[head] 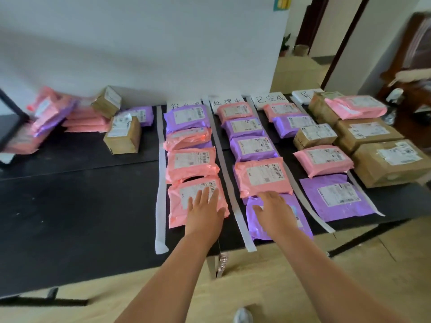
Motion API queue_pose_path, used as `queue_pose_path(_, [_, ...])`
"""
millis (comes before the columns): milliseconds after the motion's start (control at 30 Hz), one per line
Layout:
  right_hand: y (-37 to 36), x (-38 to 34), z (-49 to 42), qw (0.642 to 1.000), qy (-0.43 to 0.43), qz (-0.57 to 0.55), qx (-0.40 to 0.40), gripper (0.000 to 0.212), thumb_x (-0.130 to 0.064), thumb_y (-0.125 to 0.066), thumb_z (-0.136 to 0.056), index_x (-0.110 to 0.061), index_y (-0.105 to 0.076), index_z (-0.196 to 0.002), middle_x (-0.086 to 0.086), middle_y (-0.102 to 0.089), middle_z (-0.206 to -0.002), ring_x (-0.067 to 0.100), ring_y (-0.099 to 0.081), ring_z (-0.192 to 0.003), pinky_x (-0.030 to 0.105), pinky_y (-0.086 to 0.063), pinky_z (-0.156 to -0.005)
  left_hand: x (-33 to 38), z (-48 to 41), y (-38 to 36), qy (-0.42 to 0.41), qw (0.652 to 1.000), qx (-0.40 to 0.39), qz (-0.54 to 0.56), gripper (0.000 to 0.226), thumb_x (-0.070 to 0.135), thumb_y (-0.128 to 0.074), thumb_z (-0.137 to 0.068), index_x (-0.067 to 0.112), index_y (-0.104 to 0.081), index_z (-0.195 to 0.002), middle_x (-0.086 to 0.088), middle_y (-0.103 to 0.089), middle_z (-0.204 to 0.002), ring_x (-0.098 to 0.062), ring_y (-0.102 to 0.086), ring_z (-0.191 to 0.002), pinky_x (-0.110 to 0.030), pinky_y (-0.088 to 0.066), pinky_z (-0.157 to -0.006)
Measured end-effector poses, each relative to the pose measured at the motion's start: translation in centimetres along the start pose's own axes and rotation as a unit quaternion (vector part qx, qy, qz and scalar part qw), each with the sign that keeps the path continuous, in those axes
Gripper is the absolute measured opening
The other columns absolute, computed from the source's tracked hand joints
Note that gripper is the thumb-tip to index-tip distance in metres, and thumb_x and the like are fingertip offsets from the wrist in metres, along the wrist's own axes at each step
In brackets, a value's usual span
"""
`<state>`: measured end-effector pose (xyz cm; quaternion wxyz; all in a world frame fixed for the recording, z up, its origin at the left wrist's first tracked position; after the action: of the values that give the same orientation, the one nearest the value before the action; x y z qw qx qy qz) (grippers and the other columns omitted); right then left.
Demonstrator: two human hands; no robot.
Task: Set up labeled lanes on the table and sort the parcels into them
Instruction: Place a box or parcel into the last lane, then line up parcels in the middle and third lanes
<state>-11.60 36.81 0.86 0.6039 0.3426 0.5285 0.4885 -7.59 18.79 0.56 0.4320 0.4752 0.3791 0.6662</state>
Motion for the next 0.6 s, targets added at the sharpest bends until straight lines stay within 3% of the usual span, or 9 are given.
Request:
queue_pose_path(133, [-1.0,-5.5,0.6,0.999,-0.004,-0.031,0.023,0.038,-0.027,-0.05,-0.101,-0.017,-0.049,-0.137,0.006,-0.055,-0.13,0.024,-0.054,-0.116,0.038,-0.047,-0.092,-5.5,1.8,2.2,0.036,0.999,0.013,0.008,0.059,0.044,-0.029,-0.106,0.03,-0.005,-0.157,0.0,0.003,-0.166,-0.023,0.007,-0.153,-0.046,0.004,-0.123])
queue_pose_path(300, [-4.9,-15.7,2.9,0.998,0.028,-0.057,0.01,0.044,-0.027,-0.048,-0.101,-0.018,-0.043,-0.145,0.008,-0.05,-0.141,0.027,-0.05,-0.127,0.04,-0.045,-0.101,-15.3,5.3,5.3,0.08,0.996,0.031,-0.003,0.061,0.047,-0.029,-0.105,0.027,-0.005,-0.158,-0.002,0.001,-0.166,-0.024,0.004,-0.153,-0.047,0.0,-0.124])
queue_pose_path(433, [-8.7,-24.6,5.4,0.996,0.061,-0.071,0.0,0.041,-0.032,-0.053,-0.1,-0.02,-0.048,-0.14,0.004,-0.057,-0.134,0.02,-0.058,-0.118,0.033,-0.051,-0.094,-24.4,7.7,8.2,0.122,0.989,0.064,0.053,0.064,0.051,-0.033,-0.103,0.028,-0.008,-0.158,0.001,-0.004,-0.166,-0.022,-0.001,-0.153,-0.045,-0.002,-0.124])
queue_pose_path(600, [-11.8,-32.4,7.6,0.992,0.081,-0.095,-0.025,0.048,-0.033,-0.057,-0.099,-0.021,-0.046,-0.144,0.001,-0.053,-0.143,0.017,-0.053,-0.13,0.033,-0.047,-0.104,-32.8,9.3,11.2,0.157,0.98,0.086,0.083,0.065,0.053,-0.035,-0.102,0.027,-0.011,-0.158,0.001,-0.008,-0.166,-0.022,-0.006,-0.153,-0.043,-0.004,-0.122])
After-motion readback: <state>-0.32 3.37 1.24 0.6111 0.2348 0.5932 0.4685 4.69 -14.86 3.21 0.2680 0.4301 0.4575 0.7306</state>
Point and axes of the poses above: each hand's wrist, its own z-axis away from the middle knuckle, its own y-axis out of the back of the hand, x = y × z, the point moved 2 cm from there along -z, towards the middle knuckle
